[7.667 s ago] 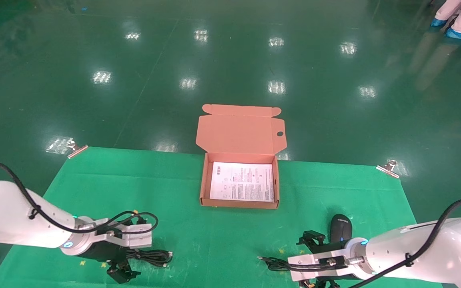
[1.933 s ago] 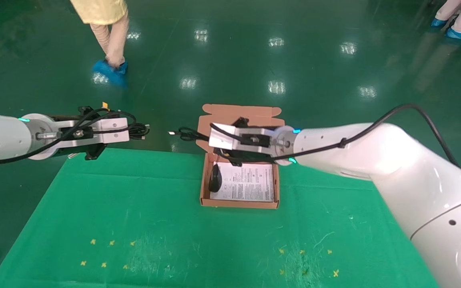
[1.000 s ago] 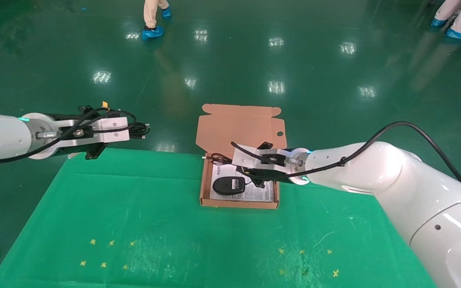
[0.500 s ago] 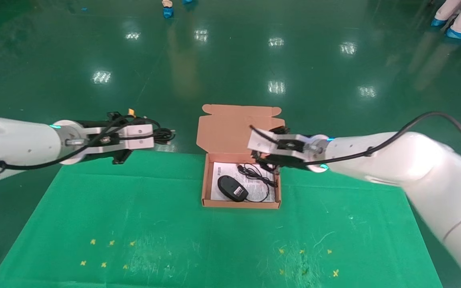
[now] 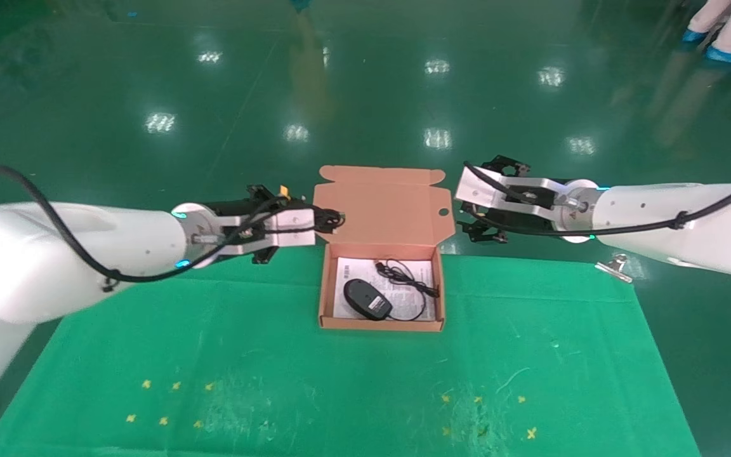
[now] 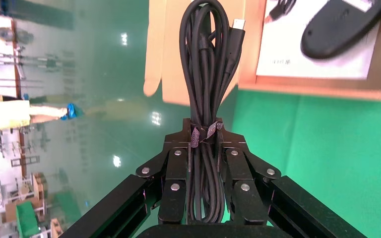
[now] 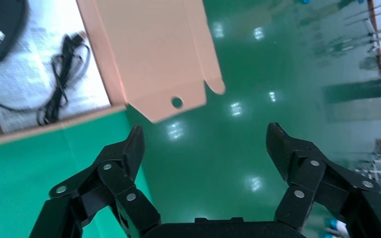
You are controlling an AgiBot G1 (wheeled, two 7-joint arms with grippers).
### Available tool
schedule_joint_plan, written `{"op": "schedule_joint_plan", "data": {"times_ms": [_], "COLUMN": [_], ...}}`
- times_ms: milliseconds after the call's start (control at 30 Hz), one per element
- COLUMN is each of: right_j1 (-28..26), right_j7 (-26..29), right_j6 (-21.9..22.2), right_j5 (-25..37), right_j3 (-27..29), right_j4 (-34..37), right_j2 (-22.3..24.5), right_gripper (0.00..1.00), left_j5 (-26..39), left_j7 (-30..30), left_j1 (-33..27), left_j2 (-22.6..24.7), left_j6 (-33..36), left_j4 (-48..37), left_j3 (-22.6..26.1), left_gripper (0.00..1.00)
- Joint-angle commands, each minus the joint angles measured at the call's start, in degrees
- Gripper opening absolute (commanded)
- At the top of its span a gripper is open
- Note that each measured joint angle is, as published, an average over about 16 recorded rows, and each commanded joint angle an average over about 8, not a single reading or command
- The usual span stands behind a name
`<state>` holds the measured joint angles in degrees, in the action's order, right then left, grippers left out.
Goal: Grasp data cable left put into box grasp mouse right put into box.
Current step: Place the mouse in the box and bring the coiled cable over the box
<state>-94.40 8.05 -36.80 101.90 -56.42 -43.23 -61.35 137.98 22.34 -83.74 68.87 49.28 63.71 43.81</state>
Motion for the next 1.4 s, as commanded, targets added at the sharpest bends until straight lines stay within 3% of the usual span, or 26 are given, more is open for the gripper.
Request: {"op": "schedule_joint_plan", "data": {"times_ms": [33,333,600,900,1167,1400], "right_j1": [-0.22,0.53,1.62,1.94,2.56,2.73], "right_j7": [1.16,8.35,14.26,19.0,20.46,20.5], "right_j6": [-0.13,-1.89,-3.36,-4.86,-5.16,-5.22], "right_j5": [0.93,5.4,8.83,11.95,12.43,12.46], "right_j3": [-0.15,-0.85,-1.14,-1.22,-1.21,-1.24], "right_j4": [-1.53,-9.99,-16.43,-21.44,-23.86,-24.11], "right_j2": [1.59,8.28,12.6,15.34,16.4,16.48], "right_gripper": [1.0,1.0,1.0,1.0,1.0,1.0], "left_j5": [0.25,-2.46,-9.42,-14.8,-17.76,-18.08], "left_j7": [-0.86,-6.21,-7.85,-5.86,-3.55,-3.46], "left_j1": [0.11,0.7,0.13,-0.74,-1.83,-2.06], "left_j2": [1.87,8.52,9.47,9.63,9.69,9.69], "left_j6": [-1.91,-10.86,-16.04,-21.19,-24.33,-24.76], "left_j4": [-2.11,-11.55,-14.21,-16.36,-17.67,-17.86], "left_j3": [0.44,3.81,11.07,19.78,24.33,24.84], "left_gripper": [0.0,0.0,0.0,0.0,0.98,1.0]}}
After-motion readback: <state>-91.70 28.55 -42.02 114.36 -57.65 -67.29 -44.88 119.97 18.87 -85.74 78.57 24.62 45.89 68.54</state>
